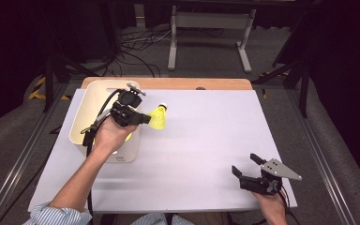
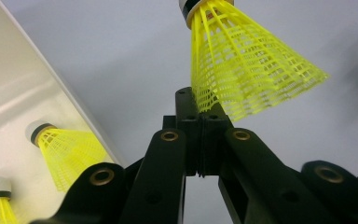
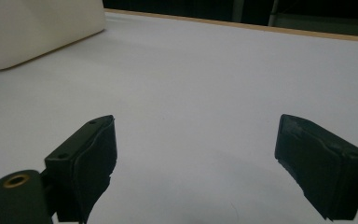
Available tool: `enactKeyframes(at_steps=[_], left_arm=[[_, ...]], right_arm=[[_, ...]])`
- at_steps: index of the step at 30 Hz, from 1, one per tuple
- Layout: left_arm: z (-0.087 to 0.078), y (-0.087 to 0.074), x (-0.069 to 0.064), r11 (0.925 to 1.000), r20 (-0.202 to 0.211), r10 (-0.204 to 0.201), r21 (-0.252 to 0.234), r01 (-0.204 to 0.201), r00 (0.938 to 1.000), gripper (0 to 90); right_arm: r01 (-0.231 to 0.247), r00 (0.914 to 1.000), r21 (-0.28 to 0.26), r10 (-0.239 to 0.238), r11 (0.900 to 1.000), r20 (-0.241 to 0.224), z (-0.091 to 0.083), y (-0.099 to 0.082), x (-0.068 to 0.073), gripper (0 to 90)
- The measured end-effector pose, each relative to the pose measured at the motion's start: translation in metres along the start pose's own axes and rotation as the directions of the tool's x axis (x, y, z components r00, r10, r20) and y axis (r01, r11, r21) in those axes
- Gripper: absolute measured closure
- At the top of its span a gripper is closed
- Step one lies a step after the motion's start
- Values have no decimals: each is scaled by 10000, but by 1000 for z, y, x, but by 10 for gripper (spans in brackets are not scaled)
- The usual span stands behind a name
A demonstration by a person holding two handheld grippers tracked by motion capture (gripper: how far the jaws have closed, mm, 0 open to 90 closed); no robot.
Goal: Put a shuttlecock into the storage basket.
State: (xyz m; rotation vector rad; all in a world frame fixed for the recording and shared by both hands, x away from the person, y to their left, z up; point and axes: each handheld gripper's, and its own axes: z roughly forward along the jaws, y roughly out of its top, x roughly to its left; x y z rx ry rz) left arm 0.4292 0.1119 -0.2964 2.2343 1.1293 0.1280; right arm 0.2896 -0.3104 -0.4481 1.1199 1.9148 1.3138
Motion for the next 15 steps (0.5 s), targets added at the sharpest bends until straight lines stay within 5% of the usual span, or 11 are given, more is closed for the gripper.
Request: enactKeyframes(at_steps=[15], left_arm=[[-15, 2, 13, 9994, -195, -236, -251, 231, 9995, 896]], right_arm=[[41, 10000, 27, -41, 10000, -31, 0, 0, 0, 132]])
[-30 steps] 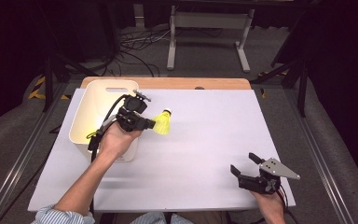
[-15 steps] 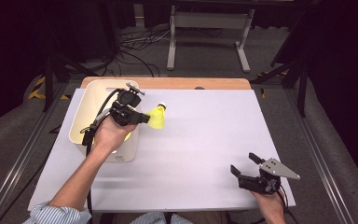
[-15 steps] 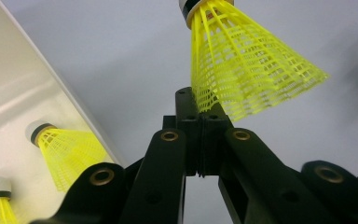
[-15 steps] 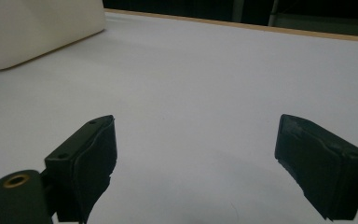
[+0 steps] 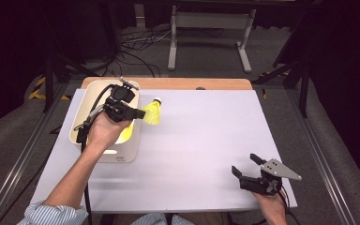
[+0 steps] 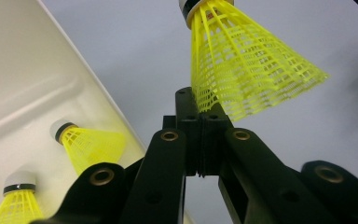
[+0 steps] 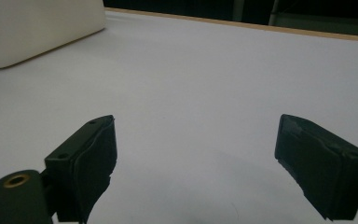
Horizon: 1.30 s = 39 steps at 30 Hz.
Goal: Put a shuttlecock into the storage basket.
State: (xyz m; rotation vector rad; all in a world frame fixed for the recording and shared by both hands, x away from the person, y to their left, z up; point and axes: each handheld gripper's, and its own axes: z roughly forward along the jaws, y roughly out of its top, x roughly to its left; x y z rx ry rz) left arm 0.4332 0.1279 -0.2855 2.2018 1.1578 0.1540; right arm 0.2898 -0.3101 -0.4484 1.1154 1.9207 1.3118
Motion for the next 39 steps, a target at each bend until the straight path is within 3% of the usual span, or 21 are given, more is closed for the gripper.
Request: enactKeyframes(at_steps=[39], left_arm=[[-24, -11, 39, 9958, -517, -885, -279, 872, 9947, 896]], right_arm=[[62, 10000, 71, -62, 10000, 45, 0, 0, 0, 132]])
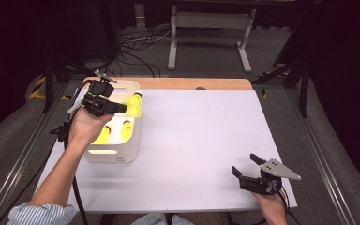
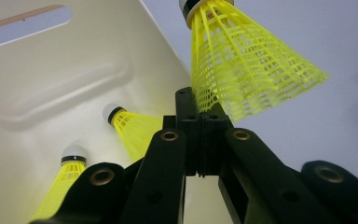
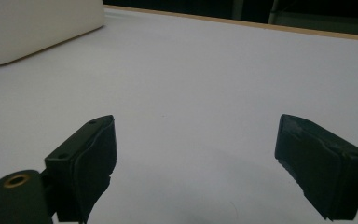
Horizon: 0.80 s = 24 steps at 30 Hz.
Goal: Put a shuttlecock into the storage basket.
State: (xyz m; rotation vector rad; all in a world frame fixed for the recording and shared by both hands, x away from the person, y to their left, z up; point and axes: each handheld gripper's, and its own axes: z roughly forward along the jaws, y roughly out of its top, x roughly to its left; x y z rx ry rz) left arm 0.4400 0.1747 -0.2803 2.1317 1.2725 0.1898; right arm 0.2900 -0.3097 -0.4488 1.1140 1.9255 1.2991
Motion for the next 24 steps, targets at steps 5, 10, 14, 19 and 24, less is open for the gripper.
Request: enactKeyframes(at_steps=[5, 10, 14, 19, 24], left_arm=[[-3, -1, 6, 9999, -67, -163, -35, 163, 9998, 896], [-5, -3, 11, 9995, -141, -310, -54, 309, 9994, 896], [-6, -3, 15, 9993, -234, -372, -32, 371, 9990, 896], [-6, -5, 20, 9984, -278, -560, -81, 558, 9980, 896], [-5, -6, 24, 9981, -468, -610, -54, 608, 9970, 896]], right_arm=[[18, 10000, 89, -18, 10000, 46, 1, -1, 0, 131], [28, 10000, 152, -29, 9999, 38, 1, -1, 0, 130], [30, 10000, 205, -32, 9998, 57, 2, -1, 0, 128], [7, 10000, 295, -9, 9996, 71, 2, -2, -1, 128], [29, 10000, 309, -31, 9995, 69, 2, -2, -1, 128]])
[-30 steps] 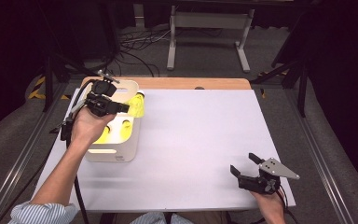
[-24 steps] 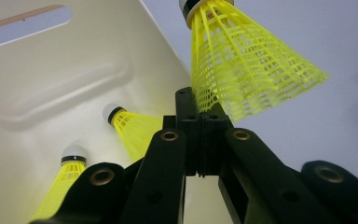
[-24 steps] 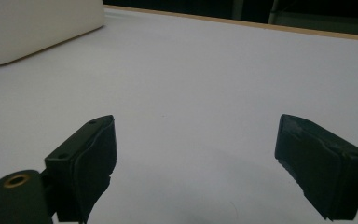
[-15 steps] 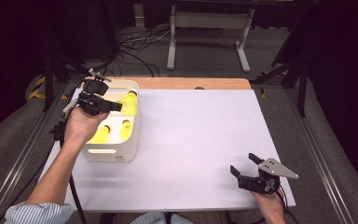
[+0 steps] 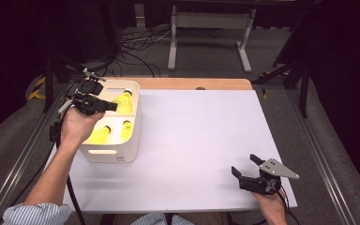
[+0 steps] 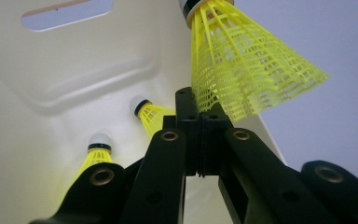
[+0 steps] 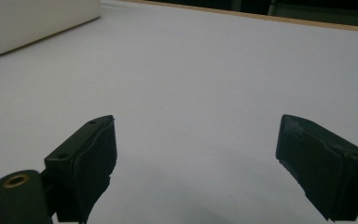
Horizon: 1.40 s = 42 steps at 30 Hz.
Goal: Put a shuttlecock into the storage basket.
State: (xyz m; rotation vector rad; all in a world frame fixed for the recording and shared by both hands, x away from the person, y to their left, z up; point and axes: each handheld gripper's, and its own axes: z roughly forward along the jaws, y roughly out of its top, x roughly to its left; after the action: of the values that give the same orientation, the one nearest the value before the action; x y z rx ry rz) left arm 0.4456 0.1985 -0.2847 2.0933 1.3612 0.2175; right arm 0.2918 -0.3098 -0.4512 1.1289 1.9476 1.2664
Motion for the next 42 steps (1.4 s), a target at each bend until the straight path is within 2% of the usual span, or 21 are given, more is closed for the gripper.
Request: enactKeyframes(at_steps=[2, 8, 24, 32, 37, 42], left_arm=[[2, -1, 2, 10000, -190, -23, 1, 23, 9998, 896], [7, -2, 8, 9998, -342, -147, 159, 153, 9993, 896], [20, -4, 18, 9983, -812, -329, 457, 367, 9962, 895], [31, -5, 22, 9963, -920, -432, 701, 497, 9948, 895], [36, -4, 23, 9961, -1004, -472, 692, 543, 9938, 894], [44, -2, 24, 9951, -1098, -404, 858, 499, 9931, 894]], right_arm=[[-23, 10000, 12, 23, 10000, 4, 0, 0, 0, 128], [92, 10000, 18, -92, 10000, 10, 0, 0, 1, 128], [44, 10000, 60, -44, 10000, -15, 0, 0, 0, 128], [43, 10000, 64, -43, 10000, -25, 1, 0, 1, 128], [35, 10000, 84, -35, 10000, -41, 1, 0, 1, 128], [53, 10000, 100, -52, 9999, -68, 1, 0, 1, 128]])
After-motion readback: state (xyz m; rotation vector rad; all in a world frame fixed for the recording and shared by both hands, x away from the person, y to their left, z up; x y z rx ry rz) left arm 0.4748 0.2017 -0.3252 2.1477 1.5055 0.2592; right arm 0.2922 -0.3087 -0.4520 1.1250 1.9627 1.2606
